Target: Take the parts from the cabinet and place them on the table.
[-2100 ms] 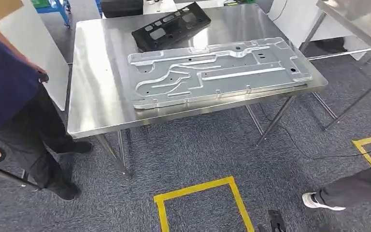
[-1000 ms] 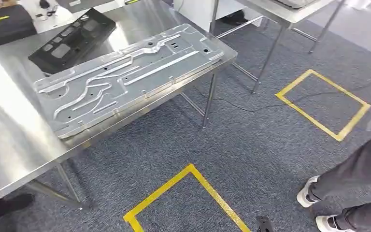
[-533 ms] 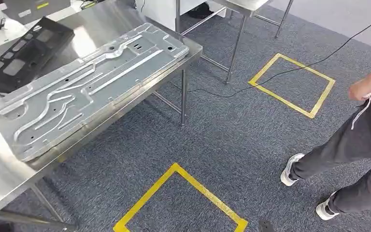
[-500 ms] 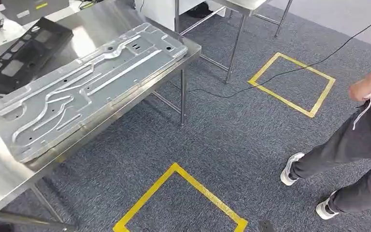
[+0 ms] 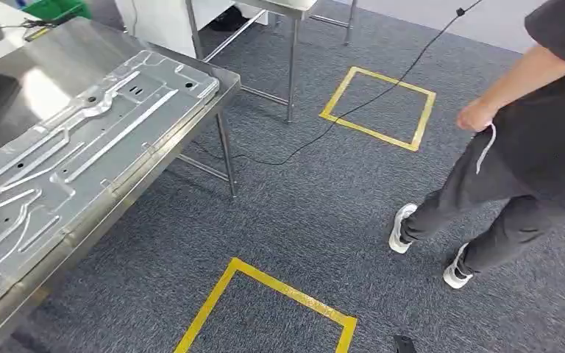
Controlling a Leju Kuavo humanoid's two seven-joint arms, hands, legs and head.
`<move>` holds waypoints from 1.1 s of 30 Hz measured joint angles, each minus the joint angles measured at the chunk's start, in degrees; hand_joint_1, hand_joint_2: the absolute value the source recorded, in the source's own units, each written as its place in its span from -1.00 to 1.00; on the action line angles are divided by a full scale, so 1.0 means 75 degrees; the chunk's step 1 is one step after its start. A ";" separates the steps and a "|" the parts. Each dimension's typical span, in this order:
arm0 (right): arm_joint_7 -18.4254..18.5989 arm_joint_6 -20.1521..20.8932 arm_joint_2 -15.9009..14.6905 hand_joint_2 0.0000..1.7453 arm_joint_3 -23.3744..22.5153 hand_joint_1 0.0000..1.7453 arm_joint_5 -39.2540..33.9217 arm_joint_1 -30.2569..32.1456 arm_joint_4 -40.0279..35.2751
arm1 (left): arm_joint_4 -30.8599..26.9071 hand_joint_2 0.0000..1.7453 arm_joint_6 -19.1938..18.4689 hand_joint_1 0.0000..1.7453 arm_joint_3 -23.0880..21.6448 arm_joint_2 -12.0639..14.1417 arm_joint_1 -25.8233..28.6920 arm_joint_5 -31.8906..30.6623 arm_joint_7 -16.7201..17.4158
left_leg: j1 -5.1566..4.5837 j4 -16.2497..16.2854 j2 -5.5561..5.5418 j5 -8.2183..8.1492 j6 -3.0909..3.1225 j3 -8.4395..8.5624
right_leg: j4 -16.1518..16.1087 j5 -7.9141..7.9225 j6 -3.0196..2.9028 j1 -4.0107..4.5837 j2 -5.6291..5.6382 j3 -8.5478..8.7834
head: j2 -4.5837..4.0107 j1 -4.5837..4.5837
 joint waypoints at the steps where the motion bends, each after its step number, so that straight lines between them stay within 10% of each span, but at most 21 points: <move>1: 0.0000 0.0000 0.0003 -1.00 0.0003 -1.00 -0.0006 -0.0013 0.0000 | 0.0012 -1.00 0.0023 -1.00 0.0000 0.0003 0.0013 0.0000 0.0020 | -0.0026 -0.0029 0.0139 -0.0014 0.0026 0.0053 | 0.0181 -0.0102 0.0042 0.0063 -0.0469 -0.0077 | 0.0000 0.0061; 3: -0.0053 -0.0006 -0.0061 -1.00 0.0000 -1.00 -0.0014 -0.0093 0.0003 | 0.0020 -1.00 0.0038 -1.00 -0.0015 0.0012 0.0059 0.0000 0.0050 | -0.0072 -0.0031 0.0478 -0.0063 0.0096 0.0093 | 0.1161 -0.0578 0.0114 0.0058 -0.0987 -0.0608 | 0.0003 0.0204; 6: -0.0207 0.0032 -0.0070 -1.00 -0.0003 -1.00 -0.0023 -0.0023 0.0003 | 0.0029 -1.00 0.0064 -1.00 -0.0026 0.0029 0.0062 0.0017 0.0128 | -0.0096 -0.0029 0.0890 -0.0151 0.0098 0.0149 | 0.2016 -0.0723 0.0160 0.0046 -0.1211 -0.1088 | 0.0000 0.0257; 9: -0.0257 0.0038 -0.0099 -1.00 0.0000 -1.00 -0.0041 0.0062 0.0009 | 0.0029 -1.00 0.0067 -1.00 -0.0064 0.0032 0.0061 0.0018 0.0157 | -0.0110 -0.0031 0.1131 -0.0233 0.0058 0.0252 | 0.0572 0.0165 0.0054 0.0068 -0.1440 -0.0343 | 0.0000 0.0329; 11: -0.0268 0.0044 -0.0128 -1.00 0.0000 -1.00 -0.0044 0.0006 0.0009 | 0.0029 -1.00 0.0090 -1.00 -0.0067 0.0032 0.0061 0.0018 0.0157 | -0.0176 -0.0029 0.1257 -0.0288 -0.0018 0.0272 | 0.0007 0.0107 -0.0093 0.0225 -0.1921 -0.0075 | 0.0000 0.0353; 15: -0.0251 0.0061 -0.0131 -1.00 0.0000 -1.00 -0.0087 0.0022 0.0026 | 0.0029 -1.00 0.0143 -1.00 -0.0070 0.0032 0.0063 0.0020 0.0131 | -0.0198 -0.0145 0.1540 -0.0342 -0.0167 0.0408 | -0.0105 0.0132 -0.0264 0.0214 -0.1601 -0.0027 | 0.0003 0.0321; 17: -0.0210 0.0058 -0.0122 -1.00 0.0000 -1.00 -0.0096 0.0023 0.0035 | 0.0015 -1.00 0.0146 -1.00 -0.0070 0.0038 0.0041 0.0017 0.0064 | -0.0143 0.0366 0.0615 -0.0672 -0.0199 0.0213 | -0.0233 0.0187 -0.0346 0.0139 -0.1484 0.0068 | 0.0003 0.0189; 20: -0.0193 0.0058 -0.0108 -1.00 0.0000 -1.00 -0.0108 -0.0047 0.0038 | 0.0015 -1.00 0.0146 -1.00 -0.0079 0.0041 0.0009 0.0015 0.0050 | -0.0142 0.1883 0.0485 -0.1261 -0.0223 -0.0619 | -0.0232 0.0163 -0.0420 0.0161 -0.1194 0.0096 | 0.0000 0.0076; 22: -0.0181 0.0061 -0.0105 -1.00 0.0000 -1.00 -0.0111 -0.0027 0.0041 | 0.0015 -1.00 0.0146 -1.00 -0.0076 0.0041 -0.0016 0.0015 0.0050 | -0.0132 0.1864 0.0488 -0.0949 -0.0241 -0.0734 | -0.0214 0.0123 -0.0409 0.0153 -0.0947 0.0153 | 0.0000 0.0029; 24: -0.0181 0.0061 -0.0096 -1.00 0.0003 -1.00 -0.0116 0.0002 0.0047 | 0.0015 -1.00 0.0146 -1.00 -0.0076 0.0041 -0.0015 0.0015 0.0055 | -0.0089 0.0771 0.0315 -0.0148 -0.0261 -0.0311 | -0.0145 0.0057 -0.0337 0.0117 -0.0710 0.0202 | 0.0000 -0.0009; 26: -0.0178 0.0058 -0.0093 -1.00 0.0003 -1.00 -0.0116 -0.0029 0.0055 | 0.0009 -1.00 0.0128 -1.00 -0.0079 0.0023 -0.0002 0.0012 0.0058 | 0.0012 0.0112 -0.0426 -0.0033 -0.0266 -0.0068 | 0.0031 -0.0044 -0.0220 0.0133 -0.0517 0.0111 | 0.0000 -0.0076; 30: -0.0140 0.0050 -0.0090 -1.00 0.0009 -1.00 -0.0120 -0.0003 0.0061 | 0.0006 -1.00 0.0122 -1.00 -0.0079 -0.0006 -0.0018 0.0000 0.0070 | -0.0035 0.0059 -0.0001 -0.0066 -0.0053 -0.0002 | 0.0002 -0.0018 -0.0059 0.0022 -0.0081 0.0006 | 0.0000 -0.0006; 33: -0.0128 0.0038 -0.0102 -1.00 0.0015 -1.00 -0.0119 -0.0048 0.0064 | 0.0018 -1.00 0.0131 -1.00 -0.0079 0.0003 0.0033 -0.0003 0.0070 | -0.0079 0.0006 0.0424 -0.0120 0.0081 0.0120 | 0.0964 -0.0506 0.0036 0.0073 -0.1090 -0.0457 | 0.0000 0.0193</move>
